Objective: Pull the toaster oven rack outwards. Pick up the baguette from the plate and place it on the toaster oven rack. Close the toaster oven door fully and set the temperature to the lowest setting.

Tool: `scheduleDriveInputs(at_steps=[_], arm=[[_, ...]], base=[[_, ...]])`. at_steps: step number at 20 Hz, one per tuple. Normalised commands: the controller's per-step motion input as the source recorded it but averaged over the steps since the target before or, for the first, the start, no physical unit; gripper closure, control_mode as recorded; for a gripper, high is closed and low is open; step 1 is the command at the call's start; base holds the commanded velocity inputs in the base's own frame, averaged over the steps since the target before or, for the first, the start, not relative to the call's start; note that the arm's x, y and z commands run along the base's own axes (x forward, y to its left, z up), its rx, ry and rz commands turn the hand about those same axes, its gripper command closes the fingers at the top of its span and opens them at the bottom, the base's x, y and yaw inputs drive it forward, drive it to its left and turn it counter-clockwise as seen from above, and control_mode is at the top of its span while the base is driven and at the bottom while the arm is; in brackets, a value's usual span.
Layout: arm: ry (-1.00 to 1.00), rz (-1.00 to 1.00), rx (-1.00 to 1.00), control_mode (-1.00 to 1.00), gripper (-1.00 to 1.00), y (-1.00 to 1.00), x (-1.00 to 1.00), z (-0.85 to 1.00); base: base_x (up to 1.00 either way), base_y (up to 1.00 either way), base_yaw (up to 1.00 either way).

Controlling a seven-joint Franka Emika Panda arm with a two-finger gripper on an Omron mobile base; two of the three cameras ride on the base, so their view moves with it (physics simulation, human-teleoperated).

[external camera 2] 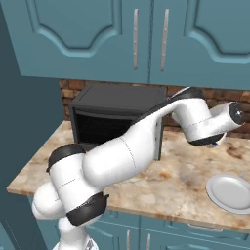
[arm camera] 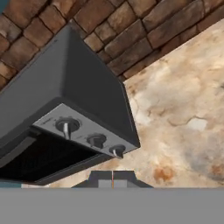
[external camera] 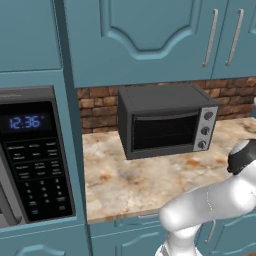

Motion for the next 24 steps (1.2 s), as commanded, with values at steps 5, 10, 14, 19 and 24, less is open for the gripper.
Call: scheduleDriveInputs(at_steps=[5,10,14,19,24], arm=[[-0.3,0.0,0.29,-1.0,1.0,0.15,0.0,-0.45],[-0.08,-0.02,0.13,-1.0,1.0,0.31,0.15,-0.02],[0.1,0.0,0.0,-1.0,1.0,0.54,0.29,0.0],[0.05,0.0,0.0,-1.0,1.0,0.45,0.17,0.0],[-0.03,-0.02,0.0,-1.0,1.0,0.52,0.05,-0.05]], base=[[0.0,0.0,0.0],[0.0,0.0,0.0],[0.0,0.0,0.0],[0.0,0.0,0.0],[0.0,0.0,0.0]])
